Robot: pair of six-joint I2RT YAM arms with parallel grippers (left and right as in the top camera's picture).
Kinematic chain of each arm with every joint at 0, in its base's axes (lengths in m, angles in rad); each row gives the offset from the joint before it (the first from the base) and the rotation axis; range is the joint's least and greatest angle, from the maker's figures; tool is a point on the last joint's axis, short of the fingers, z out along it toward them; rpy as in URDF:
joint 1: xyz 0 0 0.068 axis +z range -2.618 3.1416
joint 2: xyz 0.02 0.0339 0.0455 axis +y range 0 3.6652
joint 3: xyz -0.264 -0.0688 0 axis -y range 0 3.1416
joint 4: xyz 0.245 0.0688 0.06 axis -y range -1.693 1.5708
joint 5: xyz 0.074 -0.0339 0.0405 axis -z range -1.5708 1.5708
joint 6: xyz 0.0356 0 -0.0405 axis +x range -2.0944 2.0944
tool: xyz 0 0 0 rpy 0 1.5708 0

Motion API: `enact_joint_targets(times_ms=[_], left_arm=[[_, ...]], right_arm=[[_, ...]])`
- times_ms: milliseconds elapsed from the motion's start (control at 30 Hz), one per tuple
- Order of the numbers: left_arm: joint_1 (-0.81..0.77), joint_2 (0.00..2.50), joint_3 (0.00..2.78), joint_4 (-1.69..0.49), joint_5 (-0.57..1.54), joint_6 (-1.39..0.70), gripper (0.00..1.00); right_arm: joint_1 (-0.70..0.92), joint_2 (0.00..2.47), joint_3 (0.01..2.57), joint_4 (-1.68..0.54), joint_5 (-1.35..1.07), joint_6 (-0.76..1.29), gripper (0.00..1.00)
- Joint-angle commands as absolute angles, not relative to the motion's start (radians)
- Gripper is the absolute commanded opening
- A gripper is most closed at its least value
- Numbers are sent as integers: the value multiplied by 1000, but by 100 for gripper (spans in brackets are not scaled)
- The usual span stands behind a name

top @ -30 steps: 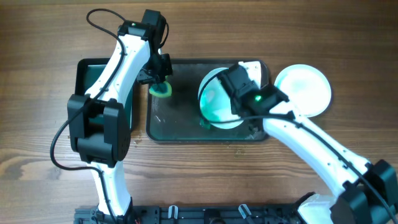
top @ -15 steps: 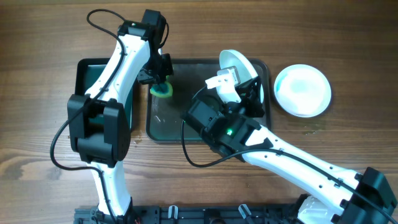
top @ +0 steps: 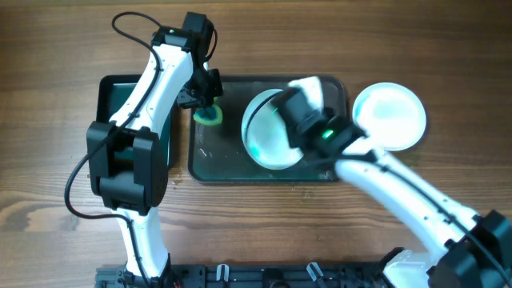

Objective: Clean dirty plates on tray and stack at the side
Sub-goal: 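Lift the third plate with the right gripper and stack it on the pile, then return the sponge to the green tray with the left gripper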

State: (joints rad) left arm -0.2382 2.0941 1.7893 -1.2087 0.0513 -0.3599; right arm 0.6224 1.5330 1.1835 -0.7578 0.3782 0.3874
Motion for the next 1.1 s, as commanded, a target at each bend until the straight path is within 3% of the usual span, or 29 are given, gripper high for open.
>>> enact_joint_targets(times_ms=[0,67,333,600,700,800,1067], left_arm=[[-240,2067,1806,-1205,60,-345,4],[-240,2067,1806,-1205,60,-345,4],[-240,2067,1806,-1205,60,-345,4],[-240,2067,1806,-1205,60,-345,4],[-240,2067,1806,-1201,60,-344,4],[-233,2062,1813,-1192,60,-344,4],[-100,1952,1900,-1372,51,-169,4]], right_arm=[[384,1485,1184,-753,-31,418,4],[120,1487,1183,-802,-127,448,4],[-338,1489,1075,-785,-44,445,4],[-390,1515,882,-488,-35,445,5],[-390,1544,881,-454,-56,415,37],[-390,1544,896,-456,-143,383,50],[-318,1399,1086,-655,-375,286,57]])
